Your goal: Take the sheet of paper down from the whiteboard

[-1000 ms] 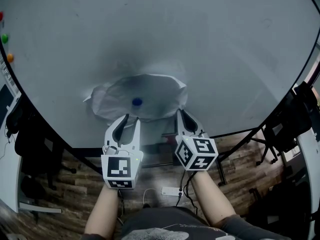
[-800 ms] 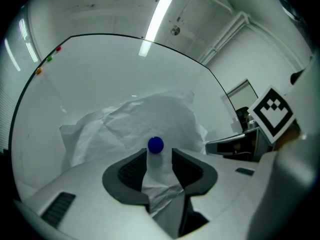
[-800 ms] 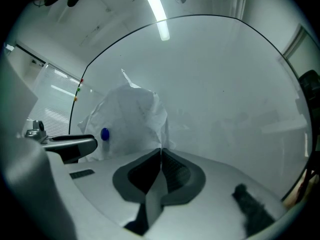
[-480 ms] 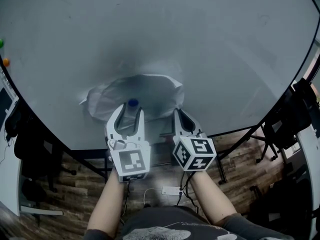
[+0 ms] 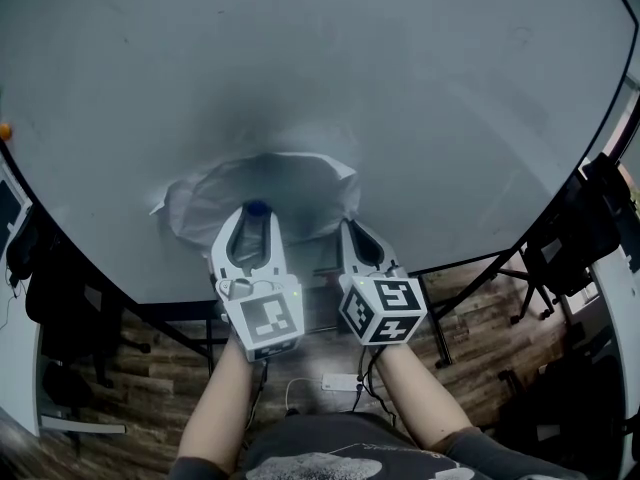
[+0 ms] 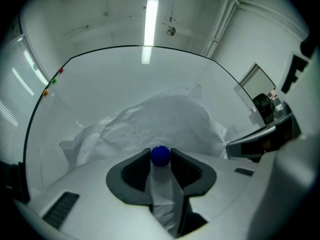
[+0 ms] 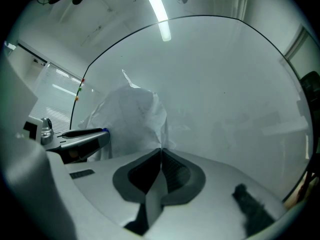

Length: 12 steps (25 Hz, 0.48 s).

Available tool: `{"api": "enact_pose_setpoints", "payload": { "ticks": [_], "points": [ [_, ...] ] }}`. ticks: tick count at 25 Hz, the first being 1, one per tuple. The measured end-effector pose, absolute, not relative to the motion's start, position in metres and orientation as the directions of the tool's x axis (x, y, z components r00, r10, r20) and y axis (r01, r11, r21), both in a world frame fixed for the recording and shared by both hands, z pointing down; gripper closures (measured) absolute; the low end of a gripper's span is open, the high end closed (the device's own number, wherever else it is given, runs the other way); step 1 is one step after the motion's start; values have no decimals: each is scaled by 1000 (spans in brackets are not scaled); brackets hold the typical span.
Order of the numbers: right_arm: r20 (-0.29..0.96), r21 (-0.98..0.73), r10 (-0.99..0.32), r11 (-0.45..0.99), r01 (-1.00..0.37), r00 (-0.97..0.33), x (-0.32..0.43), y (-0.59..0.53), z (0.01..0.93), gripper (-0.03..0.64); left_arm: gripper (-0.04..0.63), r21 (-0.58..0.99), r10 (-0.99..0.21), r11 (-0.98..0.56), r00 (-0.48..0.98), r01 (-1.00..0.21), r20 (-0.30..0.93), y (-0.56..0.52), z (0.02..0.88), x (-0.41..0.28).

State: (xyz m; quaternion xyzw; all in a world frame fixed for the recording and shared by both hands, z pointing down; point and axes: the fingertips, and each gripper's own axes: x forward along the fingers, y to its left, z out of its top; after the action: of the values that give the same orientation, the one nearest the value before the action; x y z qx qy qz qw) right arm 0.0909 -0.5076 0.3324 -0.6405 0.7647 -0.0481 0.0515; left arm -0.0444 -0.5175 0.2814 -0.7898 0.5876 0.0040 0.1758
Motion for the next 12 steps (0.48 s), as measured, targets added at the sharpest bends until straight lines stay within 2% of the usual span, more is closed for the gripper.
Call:
{"api": "enact_pose_setpoints", "payload": {
  "ticks": [12],
  "points": [
    [-49,-145,-977,214,-966,-209,93,-498,326,595,471,-186,-925,-318,347,-930,-152,-511,288,-46]
  ]
}}
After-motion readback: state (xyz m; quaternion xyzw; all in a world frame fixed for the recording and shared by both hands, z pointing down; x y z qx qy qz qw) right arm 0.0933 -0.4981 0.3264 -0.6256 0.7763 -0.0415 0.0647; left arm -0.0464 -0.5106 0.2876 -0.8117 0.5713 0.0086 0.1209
